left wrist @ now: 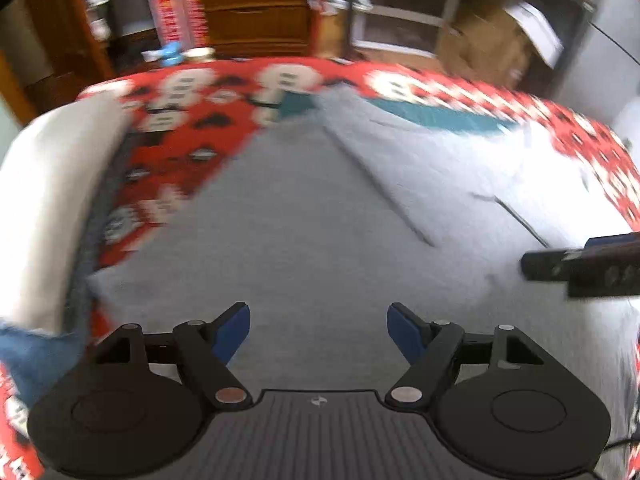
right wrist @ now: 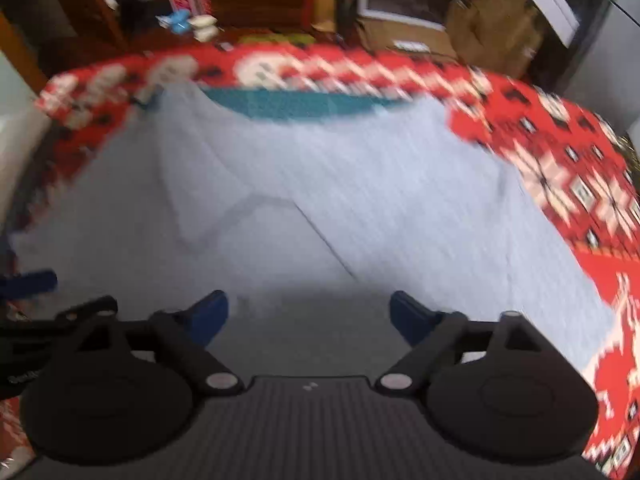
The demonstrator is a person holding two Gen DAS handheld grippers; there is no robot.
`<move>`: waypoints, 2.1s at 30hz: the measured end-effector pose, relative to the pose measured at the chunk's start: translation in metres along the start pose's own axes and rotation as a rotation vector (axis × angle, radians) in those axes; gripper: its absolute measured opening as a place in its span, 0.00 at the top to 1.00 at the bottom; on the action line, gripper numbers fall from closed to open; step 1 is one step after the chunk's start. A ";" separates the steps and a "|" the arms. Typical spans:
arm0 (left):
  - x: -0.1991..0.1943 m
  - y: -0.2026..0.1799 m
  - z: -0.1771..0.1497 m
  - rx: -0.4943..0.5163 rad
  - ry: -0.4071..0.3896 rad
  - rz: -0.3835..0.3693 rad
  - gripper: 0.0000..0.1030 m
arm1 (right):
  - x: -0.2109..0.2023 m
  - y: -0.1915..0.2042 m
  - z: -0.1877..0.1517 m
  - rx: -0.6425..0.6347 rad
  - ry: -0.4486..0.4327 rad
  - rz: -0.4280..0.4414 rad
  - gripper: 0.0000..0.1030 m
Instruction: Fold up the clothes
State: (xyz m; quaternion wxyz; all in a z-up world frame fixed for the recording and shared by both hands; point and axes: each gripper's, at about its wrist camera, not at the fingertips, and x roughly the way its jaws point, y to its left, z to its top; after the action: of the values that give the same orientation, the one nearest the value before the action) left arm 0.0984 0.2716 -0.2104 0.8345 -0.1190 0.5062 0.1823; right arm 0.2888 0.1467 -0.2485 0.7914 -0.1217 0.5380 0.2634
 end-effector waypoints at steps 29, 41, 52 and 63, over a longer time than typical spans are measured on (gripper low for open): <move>0.006 0.124 -0.013 -0.299 0.107 0.104 0.66 | 0.122 0.142 0.145 -0.295 -0.046 0.158 0.99; 0.001 0.127 -0.025 -0.354 0.138 0.032 0.77 | 0.073 0.153 0.095 -0.389 0.021 0.301 0.95; -0.008 0.127 -0.042 -0.400 0.154 -0.016 0.79 | 0.042 0.184 0.019 -0.504 0.121 0.415 0.95; -0.030 0.146 -0.068 -0.424 0.131 -0.011 0.79 | 0.039 0.236 -0.009 -0.636 0.092 0.392 0.83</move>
State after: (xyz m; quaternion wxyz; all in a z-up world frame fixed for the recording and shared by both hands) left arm -0.0304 0.3720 -0.2172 0.7571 -0.3063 0.5089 0.2721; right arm 0.1635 0.3498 -0.2660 0.6237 -0.2680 0.4772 0.5581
